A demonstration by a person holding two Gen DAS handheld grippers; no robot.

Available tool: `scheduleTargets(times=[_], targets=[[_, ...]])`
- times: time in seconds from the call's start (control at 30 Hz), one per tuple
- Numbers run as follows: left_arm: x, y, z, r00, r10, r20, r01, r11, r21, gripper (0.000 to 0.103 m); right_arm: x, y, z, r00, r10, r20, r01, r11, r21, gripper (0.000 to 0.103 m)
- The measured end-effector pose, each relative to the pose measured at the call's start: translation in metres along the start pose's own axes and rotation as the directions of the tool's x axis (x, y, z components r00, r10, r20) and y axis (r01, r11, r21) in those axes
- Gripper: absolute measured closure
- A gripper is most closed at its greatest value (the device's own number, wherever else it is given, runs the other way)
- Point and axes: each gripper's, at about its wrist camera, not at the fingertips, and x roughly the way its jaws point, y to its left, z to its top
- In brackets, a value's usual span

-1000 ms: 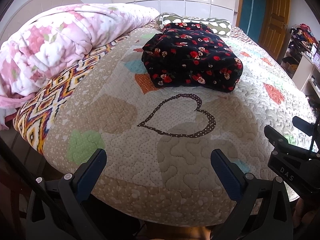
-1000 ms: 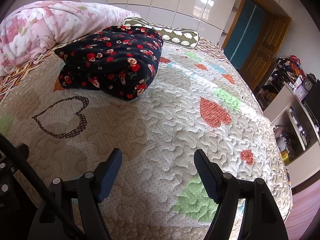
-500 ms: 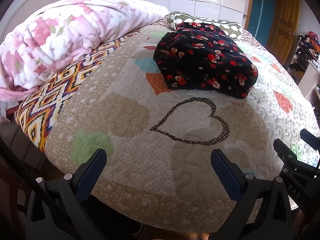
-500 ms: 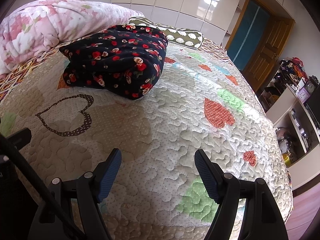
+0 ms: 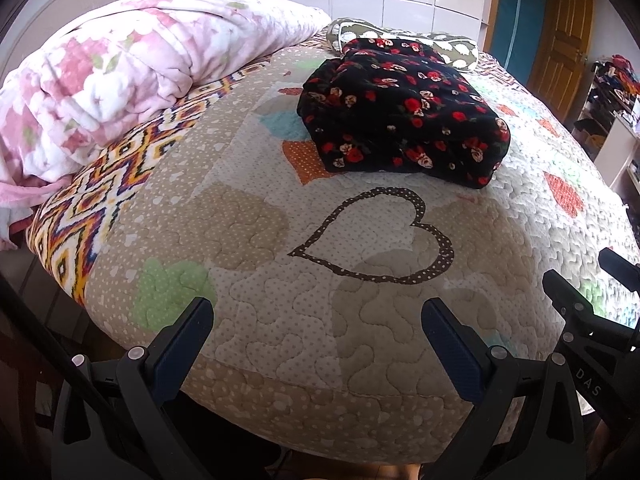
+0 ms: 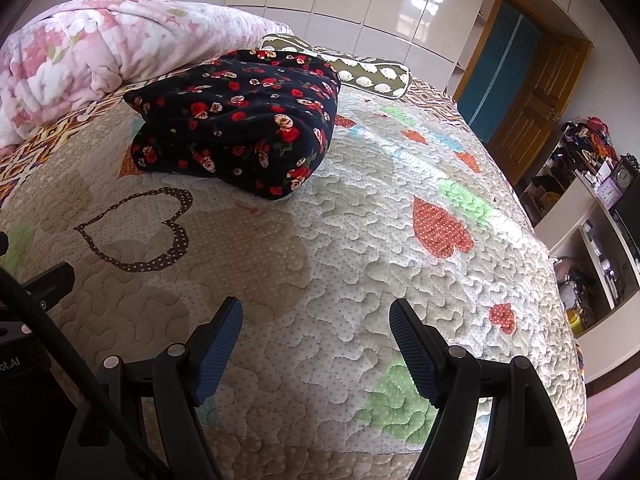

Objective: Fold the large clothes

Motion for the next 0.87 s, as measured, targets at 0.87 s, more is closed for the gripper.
scheduleTargets(times=[0.87], targets=[[0.0058, -0.0002, 0.0022, 1.000, -0.010, 0.003, 0.010, 1.000, -0.006, 0.000, 0.0085, 0.0029, -0.0016, 0.999, 0.032, -0.028, -0.032, 0.999, 0.005, 0.023]])
